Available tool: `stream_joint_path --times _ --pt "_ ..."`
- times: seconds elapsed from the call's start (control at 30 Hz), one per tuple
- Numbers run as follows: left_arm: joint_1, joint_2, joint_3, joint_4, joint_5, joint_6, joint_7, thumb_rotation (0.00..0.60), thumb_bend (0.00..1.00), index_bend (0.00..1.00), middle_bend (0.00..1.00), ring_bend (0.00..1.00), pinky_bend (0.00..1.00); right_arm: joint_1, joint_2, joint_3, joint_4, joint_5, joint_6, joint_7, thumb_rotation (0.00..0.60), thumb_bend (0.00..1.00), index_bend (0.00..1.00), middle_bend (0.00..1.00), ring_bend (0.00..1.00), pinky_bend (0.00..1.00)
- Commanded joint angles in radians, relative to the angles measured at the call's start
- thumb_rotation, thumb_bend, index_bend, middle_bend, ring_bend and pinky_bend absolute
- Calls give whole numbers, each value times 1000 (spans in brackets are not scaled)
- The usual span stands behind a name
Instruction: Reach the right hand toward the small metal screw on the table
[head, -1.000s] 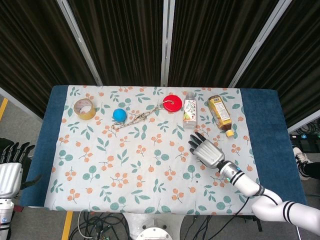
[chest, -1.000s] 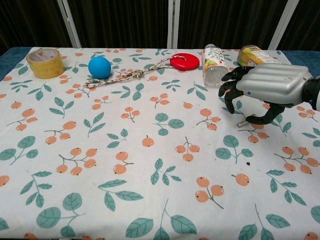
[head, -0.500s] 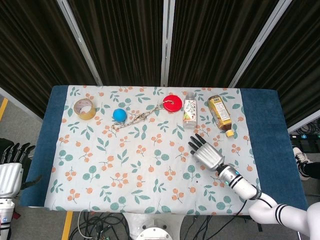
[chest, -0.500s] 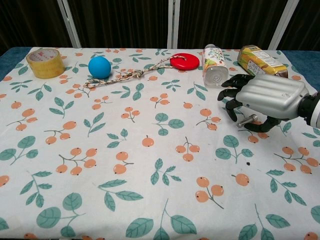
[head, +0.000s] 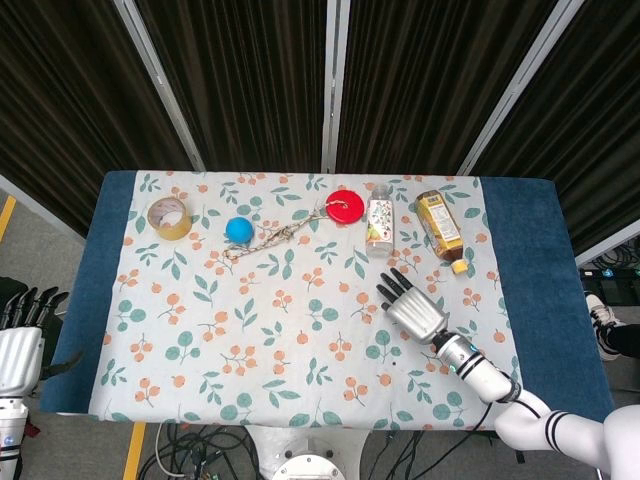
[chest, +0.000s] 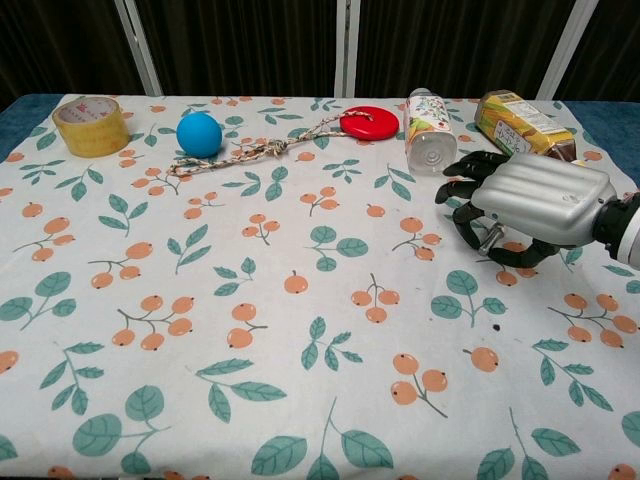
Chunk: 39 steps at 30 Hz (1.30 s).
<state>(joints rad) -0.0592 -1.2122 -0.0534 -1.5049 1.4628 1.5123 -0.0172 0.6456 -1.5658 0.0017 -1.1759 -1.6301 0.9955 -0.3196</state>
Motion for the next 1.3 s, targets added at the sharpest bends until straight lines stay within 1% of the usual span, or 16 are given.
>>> stream_joint_path --times 0.03,0.1,0.2,0.3,0.43,0.53,0.73,0.87,1.1,1.3 --pt "0 -1 0 3 0 -1 -3 600 144 162 107 0 0 -6 -8 2 8 4 16 10 600 306 599 187 0 0" --pt "1 -1 0 4 1 0 -6 600 144 162 107 0 0 -11 -7 4 3 7 27 21 600 308 604 188 0 0" --pt "2 -1 1 6 1 0 -9 600 144 162 108 0 0 -22 12 10 -39 21 46 73 600 307 605 188 0 0" --pt "2 -1 1 6 1 -1 -10 600 144 161 107 0 0 -34 47 18 -107 46 56 156 600 307 605 188 0 0" --pt "0 -1 0 7 5 -3 -9 600 145 162 107 0 0 -45 105 32 -194 96 39 287 600 308 606 188 0 0" --pt "0 -1 1 8 6 -2 -9 600 144 162 107 0 0 -48 135 42 -226 132 16 376 600 308 607 189 0 0" --pt "-1 -2 2 9 4 -8 -7 600 144 161 107 0 0 -35 146 43 -223 167 -53 500 600 307 609 190 0 0" --pt "-2 -2 1 10 5 -7 -9 600 144 162 108 0 0 -27 141 45 -206 172 -74 542 600 308 609 190 0 0" --pt "0 -4 1 12 2 -9 -11 600 144 161 107 0 0 -21 136 43 -185 167 -81 560 600 305 586 187 0 0" --pt "-1 -4 2 12 3 -9 -10 600 144 162 108 0 0 -21 132 44 -175 173 -84 560 600 304 506 179 0 0"
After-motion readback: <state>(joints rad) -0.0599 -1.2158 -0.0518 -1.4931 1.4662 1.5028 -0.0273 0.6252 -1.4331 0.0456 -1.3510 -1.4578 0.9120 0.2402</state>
